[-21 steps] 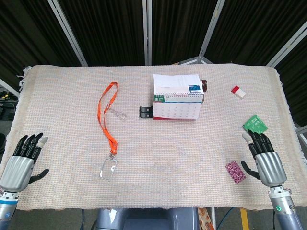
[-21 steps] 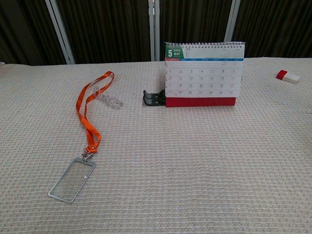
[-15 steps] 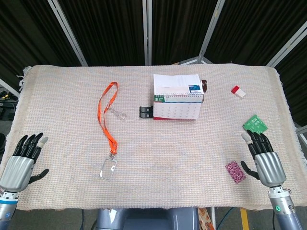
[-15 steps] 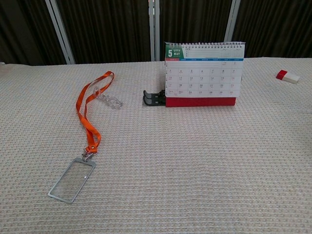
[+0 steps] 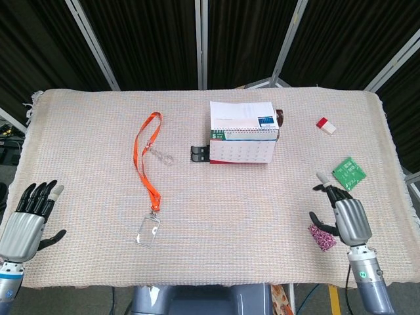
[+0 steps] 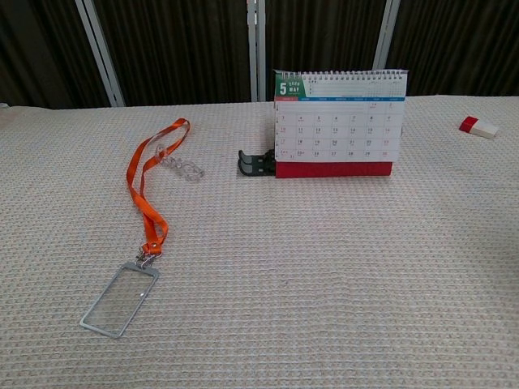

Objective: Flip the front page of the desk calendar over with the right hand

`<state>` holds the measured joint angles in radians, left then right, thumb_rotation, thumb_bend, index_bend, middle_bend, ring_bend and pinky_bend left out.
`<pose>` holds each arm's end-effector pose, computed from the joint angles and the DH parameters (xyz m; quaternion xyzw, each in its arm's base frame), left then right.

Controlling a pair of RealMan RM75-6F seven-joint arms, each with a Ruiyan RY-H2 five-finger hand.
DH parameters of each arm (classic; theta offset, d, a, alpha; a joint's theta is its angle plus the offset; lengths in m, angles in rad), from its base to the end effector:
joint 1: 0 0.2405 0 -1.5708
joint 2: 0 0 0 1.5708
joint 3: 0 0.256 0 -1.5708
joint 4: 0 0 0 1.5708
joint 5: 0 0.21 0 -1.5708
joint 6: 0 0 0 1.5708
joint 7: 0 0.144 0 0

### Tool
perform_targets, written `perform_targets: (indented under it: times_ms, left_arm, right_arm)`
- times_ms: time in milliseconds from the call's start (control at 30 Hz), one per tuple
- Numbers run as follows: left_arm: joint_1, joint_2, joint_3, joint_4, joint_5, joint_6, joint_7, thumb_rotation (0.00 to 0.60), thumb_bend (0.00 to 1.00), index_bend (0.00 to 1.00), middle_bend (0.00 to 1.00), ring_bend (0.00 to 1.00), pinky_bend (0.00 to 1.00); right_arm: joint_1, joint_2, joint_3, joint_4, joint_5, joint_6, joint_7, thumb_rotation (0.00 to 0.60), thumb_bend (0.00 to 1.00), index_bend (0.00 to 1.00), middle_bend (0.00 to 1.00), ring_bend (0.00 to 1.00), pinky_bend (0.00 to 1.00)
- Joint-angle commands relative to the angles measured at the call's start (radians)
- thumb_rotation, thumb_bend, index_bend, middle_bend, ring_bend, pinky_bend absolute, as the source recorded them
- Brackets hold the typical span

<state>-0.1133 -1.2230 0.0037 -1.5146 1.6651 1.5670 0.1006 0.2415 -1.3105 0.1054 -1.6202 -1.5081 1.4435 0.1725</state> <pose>-0.2930 0.1768 0.1283 -0.6551 -0.3047 -0.4088 0.5576 -0.2514 -0.2327 0.1008 0.5530 -0.4462 0.5333 0.4590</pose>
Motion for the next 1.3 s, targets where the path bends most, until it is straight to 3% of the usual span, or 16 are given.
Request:
perform_targets:
  times_ms: [33,267,333,433,733,1300]
  left_arm:
    - [0.003,0.005,-0.003,-0.001,-0.004,0.007,-0.014,0.600,0.09,0.00,0.00,0.00,0.00]
    - [0.011,0.021,-0.004,-0.004,0.002,0.028,-0.054,0.600,0.09,0.00,0.00,0.00,0.00]
    - [0.012,0.029,-0.006,-0.003,0.002,0.035,-0.079,0.600,0.09,0.00,0.00,0.00,0.00]
    - [0.010,0.036,-0.009,-0.002,0.000,0.037,-0.100,0.600,0.09,0.00,0.00,0.00,0.00]
    - [0.002,0.034,-0.015,-0.001,-0.006,0.023,-0.098,0.600,0.09,0.00,0.00,0.00,0.00]
    - [-0.005,0.033,-0.018,0.002,-0.015,0.008,-0.106,0.600,0.09,0.00,0.00,0.00,0.00]
  right_arm:
    - [0.079,-0.019,0.090,-0.177,0.194,-0.186,0.150,0.600,0.26,0.00,0.65,0.65,0.60]
    - [0.188,-0.093,0.200,-0.200,0.488,-0.430,0.292,0.600,0.26,0.00,0.65,0.65,0.60]
    - [0.230,-0.153,0.222,-0.116,0.597,-0.527,0.342,0.600,0.26,0.01,0.64,0.65,0.60]
    - [0.258,-0.208,0.234,-0.029,0.653,-0.568,0.350,0.600,0.26,0.01,0.64,0.65,0.60]
    - [0.309,-0.336,0.276,0.169,0.733,-0.654,0.385,0.600,0.27,0.01,0.63,0.65,0.59]
    - [0.311,-0.401,0.352,0.243,0.725,-0.698,0.474,0.600,0.29,0.00,0.62,0.65,0.59]
